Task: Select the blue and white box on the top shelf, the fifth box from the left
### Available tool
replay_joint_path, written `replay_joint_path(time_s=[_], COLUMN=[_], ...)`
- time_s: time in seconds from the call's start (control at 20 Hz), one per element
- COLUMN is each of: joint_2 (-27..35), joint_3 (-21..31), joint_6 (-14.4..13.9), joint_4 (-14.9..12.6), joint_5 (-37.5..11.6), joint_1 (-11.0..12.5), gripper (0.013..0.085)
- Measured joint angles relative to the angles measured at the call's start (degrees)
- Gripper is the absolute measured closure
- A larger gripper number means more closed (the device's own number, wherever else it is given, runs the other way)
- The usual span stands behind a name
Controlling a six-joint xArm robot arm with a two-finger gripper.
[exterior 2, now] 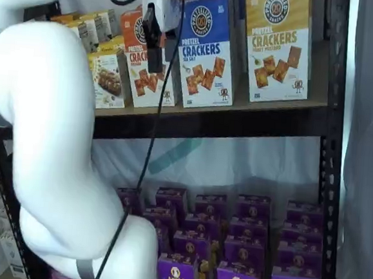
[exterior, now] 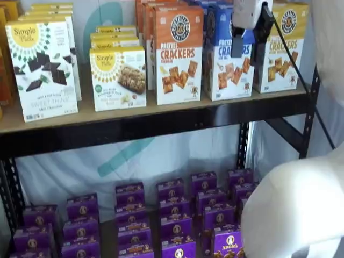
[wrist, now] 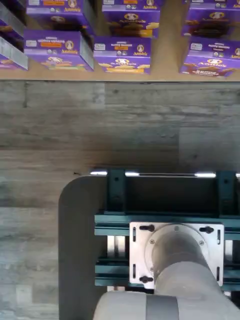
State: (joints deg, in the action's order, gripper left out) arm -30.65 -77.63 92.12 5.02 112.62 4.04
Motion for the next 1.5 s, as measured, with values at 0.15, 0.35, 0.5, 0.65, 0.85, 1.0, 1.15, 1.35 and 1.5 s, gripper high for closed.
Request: replay_joint_path(time_s=[0.15,0.35,0.5,0.65,0.85,1.0,1.15,1.35,1.5], joint_2=[0.19,0.17,-0.16,-0.27,-1.12,-1.18,-0.01,1.1,2.45], joint_3=[-0.35,-0.79,-1.01,-1.47,-0.81,-0.76,-2.07,-3.17,-4.57], joint_6=[0.07,0.55,0.9,0.94,0.93,0.96,0.83,0.53,0.51], joint_4=[1.16,4.95,8.66,11.24,14.21,16.55,18.53,20.84,22.93], joint_5=[-0.25,-0.79,-2.03,-3.23,-6.25,-7.91,-7.89,-9.2,-9.29], joint_1=[0.47,2.3,4.02,5.08,6.25,7.16,7.88,8.5,9.45], gripper=[0.013,0.013,0.013,0.013,0.013,0.013,0.013,0.013,0.013])
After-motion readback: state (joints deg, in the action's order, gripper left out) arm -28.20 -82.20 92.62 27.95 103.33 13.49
